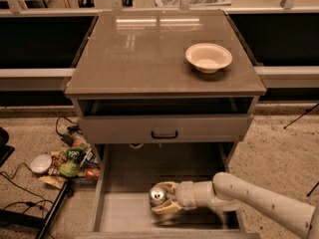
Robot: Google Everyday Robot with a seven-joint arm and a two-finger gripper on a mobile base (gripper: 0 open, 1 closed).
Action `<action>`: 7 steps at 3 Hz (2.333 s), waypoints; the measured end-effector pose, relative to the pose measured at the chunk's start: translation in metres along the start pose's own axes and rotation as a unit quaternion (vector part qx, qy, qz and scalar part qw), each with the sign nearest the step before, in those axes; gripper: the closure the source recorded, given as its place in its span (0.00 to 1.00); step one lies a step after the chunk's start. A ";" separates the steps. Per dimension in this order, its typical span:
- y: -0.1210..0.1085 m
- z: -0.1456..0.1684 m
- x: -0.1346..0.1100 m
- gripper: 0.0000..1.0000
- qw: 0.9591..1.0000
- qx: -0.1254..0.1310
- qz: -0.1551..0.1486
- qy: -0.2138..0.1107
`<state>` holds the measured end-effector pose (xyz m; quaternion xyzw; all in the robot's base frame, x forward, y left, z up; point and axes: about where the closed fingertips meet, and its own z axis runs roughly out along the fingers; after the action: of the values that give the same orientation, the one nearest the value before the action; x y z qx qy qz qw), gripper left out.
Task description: Pick 7up can from middle drawer and place on counter
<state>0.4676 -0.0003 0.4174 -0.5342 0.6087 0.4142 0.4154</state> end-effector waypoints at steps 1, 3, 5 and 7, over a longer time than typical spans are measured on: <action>0.013 0.004 -0.009 0.64 0.999 0.010 0.028 -0.032; 0.044 -0.042 -0.172 1.00 0.993 0.044 0.053 -0.097; 0.011 -0.099 -0.430 1.00 0.985 0.115 -0.006 -0.129; -0.103 -0.109 -0.543 1.00 0.967 0.230 -0.001 -0.114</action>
Offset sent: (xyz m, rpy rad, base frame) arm -0.0280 0.0062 0.2116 0.2128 0.0090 -0.1209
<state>0.6089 0.0535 0.9602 -0.3744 0.6357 0.3211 0.5938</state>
